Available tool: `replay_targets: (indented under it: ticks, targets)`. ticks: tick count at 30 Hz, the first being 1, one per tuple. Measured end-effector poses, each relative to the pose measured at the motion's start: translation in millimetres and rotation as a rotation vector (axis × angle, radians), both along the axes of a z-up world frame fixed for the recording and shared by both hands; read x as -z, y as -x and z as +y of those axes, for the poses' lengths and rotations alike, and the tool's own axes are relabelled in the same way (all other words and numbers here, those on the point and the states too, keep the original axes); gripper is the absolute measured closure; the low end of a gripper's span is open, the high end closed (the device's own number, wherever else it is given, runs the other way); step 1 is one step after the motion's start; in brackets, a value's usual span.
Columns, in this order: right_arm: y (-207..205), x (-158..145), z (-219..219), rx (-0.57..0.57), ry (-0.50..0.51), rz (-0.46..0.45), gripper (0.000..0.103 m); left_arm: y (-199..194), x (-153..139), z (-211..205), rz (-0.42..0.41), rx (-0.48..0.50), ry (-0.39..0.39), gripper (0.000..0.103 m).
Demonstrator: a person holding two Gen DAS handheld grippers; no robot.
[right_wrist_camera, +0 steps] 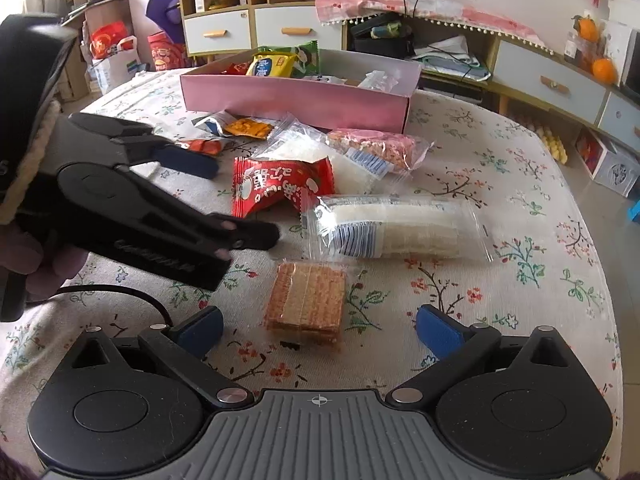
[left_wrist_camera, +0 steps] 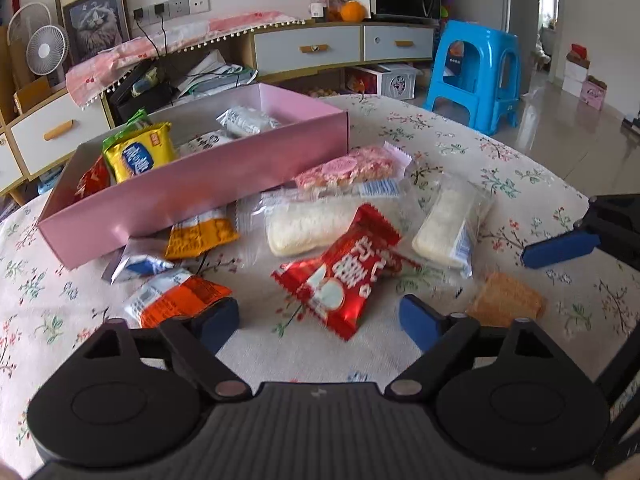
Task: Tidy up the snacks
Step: 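Grasp the red candy packet with left tool while right tool grasps wafer biscuit, then carry the red packet and wafer biscuit into the pink box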
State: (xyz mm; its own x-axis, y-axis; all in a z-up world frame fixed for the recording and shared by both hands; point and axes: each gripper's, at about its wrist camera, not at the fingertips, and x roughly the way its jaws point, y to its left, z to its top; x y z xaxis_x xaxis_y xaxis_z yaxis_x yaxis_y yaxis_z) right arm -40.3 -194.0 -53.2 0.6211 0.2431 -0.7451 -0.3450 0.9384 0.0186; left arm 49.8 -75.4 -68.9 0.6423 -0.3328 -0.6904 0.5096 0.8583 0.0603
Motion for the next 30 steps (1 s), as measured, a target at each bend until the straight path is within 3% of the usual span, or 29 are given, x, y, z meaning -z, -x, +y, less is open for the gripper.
replay_targets:
  ticks: [4,10,12,16,21,30]
  targets:
    - [0,-1,0,-0.020,0.008,-0.016,0.003,-2,-2,-6,-0.013,0.020,-0.006,0.035]
    - [2,-3,-4,-0.029,-0.017,-0.018,0.015,0,-4,-6,-0.027,0.026,-0.012,0.056]
    - [3,-4,-4,-0.035,-0.024,-0.020,0.023,1,-5,-5,-0.033,0.029,-0.016,0.060]
    - [5,-6,-2,-0.052,-0.034,-0.024,0.038,4,-5,-3,-0.044,0.032,-0.021,0.066]
    - [6,-9,1,-0.064,-0.048,-0.021,0.067,8,-7,2,-0.046,0.030,-0.032,0.067]
    - [2,-14,1,-0.050,-0.115,0.011,0.070,13,-12,21,-0.022,-0.011,-0.011,0.068]
